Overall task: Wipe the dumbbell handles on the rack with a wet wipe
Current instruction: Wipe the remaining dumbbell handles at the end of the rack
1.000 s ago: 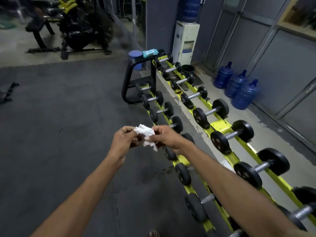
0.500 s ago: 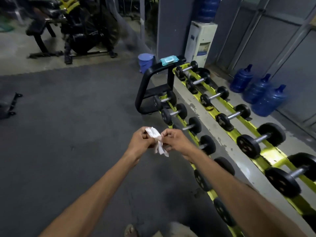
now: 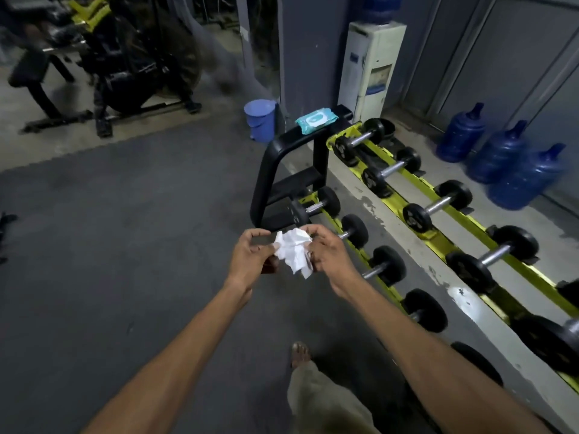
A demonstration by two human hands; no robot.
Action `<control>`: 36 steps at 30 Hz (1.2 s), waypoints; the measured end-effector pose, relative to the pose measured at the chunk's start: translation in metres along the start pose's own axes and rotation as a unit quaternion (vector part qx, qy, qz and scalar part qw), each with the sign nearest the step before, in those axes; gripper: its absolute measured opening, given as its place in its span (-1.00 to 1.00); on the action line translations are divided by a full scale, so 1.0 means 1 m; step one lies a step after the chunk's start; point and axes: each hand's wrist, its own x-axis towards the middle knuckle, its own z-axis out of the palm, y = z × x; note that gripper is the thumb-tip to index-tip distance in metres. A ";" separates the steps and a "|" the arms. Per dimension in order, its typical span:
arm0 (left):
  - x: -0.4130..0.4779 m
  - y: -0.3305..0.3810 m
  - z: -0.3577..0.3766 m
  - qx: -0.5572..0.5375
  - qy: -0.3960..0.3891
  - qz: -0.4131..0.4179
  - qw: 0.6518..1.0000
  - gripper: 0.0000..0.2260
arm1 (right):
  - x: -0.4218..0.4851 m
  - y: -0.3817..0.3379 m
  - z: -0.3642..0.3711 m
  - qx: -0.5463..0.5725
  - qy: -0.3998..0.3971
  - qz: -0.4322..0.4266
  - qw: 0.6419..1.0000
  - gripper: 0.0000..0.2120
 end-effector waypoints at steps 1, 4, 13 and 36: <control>0.022 0.010 0.002 0.003 0.002 0.011 1.000 -0.74 | 0.024 -0.005 -0.001 0.001 0.003 -0.001 1.000 -0.70; 0.079 0.040 0.005 0.014 0.006 0.049 0.999 -0.78 | 0.087 -0.022 -0.004 0.010 0.026 0.009 1.000 -0.68; 0.260 0.076 0.013 0.103 -0.096 0.037 0.989 -0.84 | 0.260 -0.055 -0.006 0.039 0.036 0.043 0.998 -0.83; 0.599 0.095 0.051 0.226 -0.256 0.024 0.940 -0.90 | 0.503 -0.041 -0.029 -0.009 0.247 0.066 0.967 -0.88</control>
